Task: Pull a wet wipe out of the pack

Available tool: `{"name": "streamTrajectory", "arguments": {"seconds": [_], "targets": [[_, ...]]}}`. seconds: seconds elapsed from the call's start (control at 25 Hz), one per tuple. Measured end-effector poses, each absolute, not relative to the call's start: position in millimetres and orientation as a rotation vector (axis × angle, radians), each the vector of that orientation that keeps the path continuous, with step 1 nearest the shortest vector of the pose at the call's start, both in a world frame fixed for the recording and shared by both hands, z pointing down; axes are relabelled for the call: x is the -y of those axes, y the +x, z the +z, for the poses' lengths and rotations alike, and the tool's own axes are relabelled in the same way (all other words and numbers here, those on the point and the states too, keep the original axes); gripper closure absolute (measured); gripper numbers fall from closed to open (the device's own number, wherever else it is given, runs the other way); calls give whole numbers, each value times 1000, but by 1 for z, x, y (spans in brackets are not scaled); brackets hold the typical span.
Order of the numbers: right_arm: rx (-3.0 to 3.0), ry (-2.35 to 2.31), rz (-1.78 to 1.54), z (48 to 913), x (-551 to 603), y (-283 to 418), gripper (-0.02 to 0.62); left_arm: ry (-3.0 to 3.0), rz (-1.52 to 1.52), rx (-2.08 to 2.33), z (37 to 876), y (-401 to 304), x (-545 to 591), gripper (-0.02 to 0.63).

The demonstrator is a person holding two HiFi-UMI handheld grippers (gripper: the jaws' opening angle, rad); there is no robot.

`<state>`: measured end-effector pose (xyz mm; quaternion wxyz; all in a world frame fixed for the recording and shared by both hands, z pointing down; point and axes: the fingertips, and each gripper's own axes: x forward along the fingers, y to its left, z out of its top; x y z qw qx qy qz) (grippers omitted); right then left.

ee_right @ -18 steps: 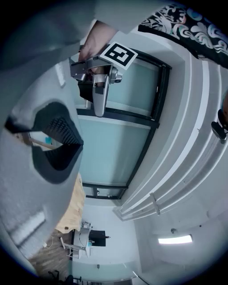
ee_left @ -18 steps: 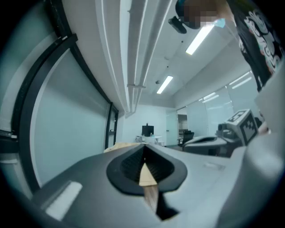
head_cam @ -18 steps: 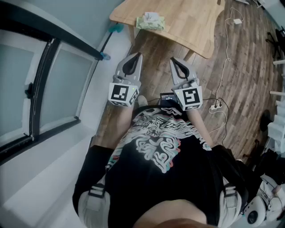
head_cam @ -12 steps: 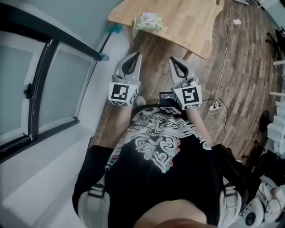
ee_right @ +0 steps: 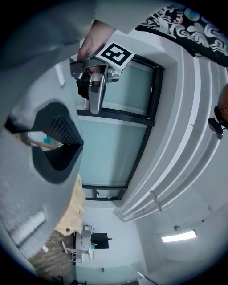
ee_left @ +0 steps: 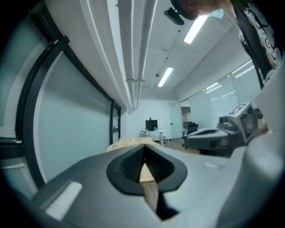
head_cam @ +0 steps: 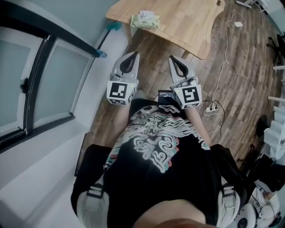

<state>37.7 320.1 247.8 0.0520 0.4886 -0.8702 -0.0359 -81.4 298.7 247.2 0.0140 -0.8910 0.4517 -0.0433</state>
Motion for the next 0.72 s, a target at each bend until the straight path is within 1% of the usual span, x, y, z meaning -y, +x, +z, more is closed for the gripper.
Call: {"name": "streamTrajectory", "arguments": {"seconds": [0.4,0.72], "targets": [[2632,1548,-52,254,-313,67,597,-2724,-182,-1475,249,-74,-292,617],[2629,1549,-6,264,-291,75,597,-2716,-212,-1479,253,-70,-272,618]]}}
